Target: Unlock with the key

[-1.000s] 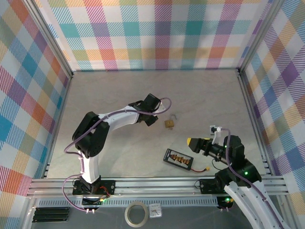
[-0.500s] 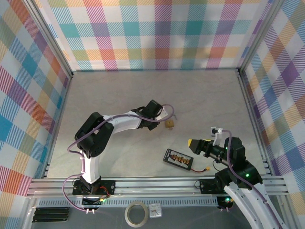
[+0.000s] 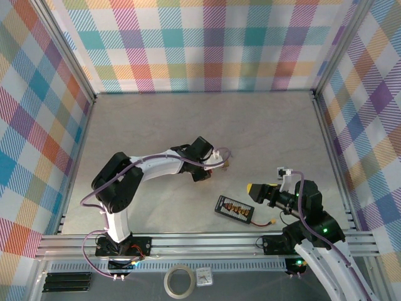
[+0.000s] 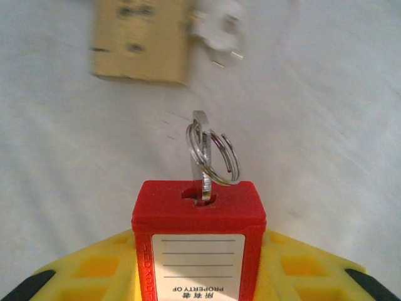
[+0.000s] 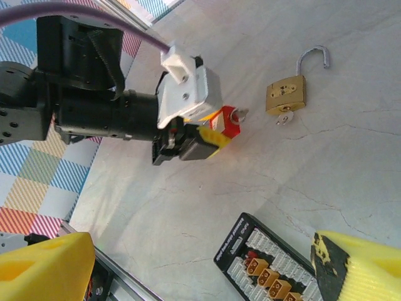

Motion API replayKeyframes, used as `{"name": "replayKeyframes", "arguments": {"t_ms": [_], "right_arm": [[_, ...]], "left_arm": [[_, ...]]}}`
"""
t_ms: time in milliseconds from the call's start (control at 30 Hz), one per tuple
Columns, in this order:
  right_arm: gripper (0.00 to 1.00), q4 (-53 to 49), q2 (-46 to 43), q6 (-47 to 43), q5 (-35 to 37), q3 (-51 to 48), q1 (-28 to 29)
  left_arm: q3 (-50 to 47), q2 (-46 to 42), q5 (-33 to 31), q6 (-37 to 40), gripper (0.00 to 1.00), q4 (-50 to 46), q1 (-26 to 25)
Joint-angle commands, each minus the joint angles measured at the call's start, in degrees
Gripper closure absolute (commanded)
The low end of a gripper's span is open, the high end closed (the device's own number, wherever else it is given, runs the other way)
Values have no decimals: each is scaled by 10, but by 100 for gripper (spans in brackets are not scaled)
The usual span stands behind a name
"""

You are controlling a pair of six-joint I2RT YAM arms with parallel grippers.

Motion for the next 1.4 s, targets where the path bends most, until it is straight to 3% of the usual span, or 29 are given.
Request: {"name": "replayKeyframes", "arguments": {"t_ms": [0,233,333,567,700,800,900,1133,1300,1367], "right_arm": [[11,-6,-9,-11,-5,12,2],[11,-11,-13,-16,-6,13,2],[11,-17,-19,-18,-8,13,2],[10,-42,-46,-22,-3,15,2],[9,-46,-53,-21,-1,15,2],[9,-47,-56,-18,0,15,2],[9,-47,-59,-17,1,17,2],[9,-53,-60,-19,1,22,2],[9,-56,-61,-21,1,24,2],[8,-55,-61,-23,1,25,2]], "left_arm": [[9,-36,52,92,100,-105,-3],[37,-32,-23,159,93,-173,-10],[36,-20,-45,167,80,-171,-13],[-2,-27,-64,158,65,-133,-31],[-13,-33,-71,140,67,-128,-45],[-24,-36,-101,117,85,-106,-55],[-30,-45,-101,91,87,-96,-59],[-51,-54,-102,95,63,-97,-61],[-68,-112,-90,70,38,-64,-57],[-70,-136,-76,41,35,-60,-50]]}}
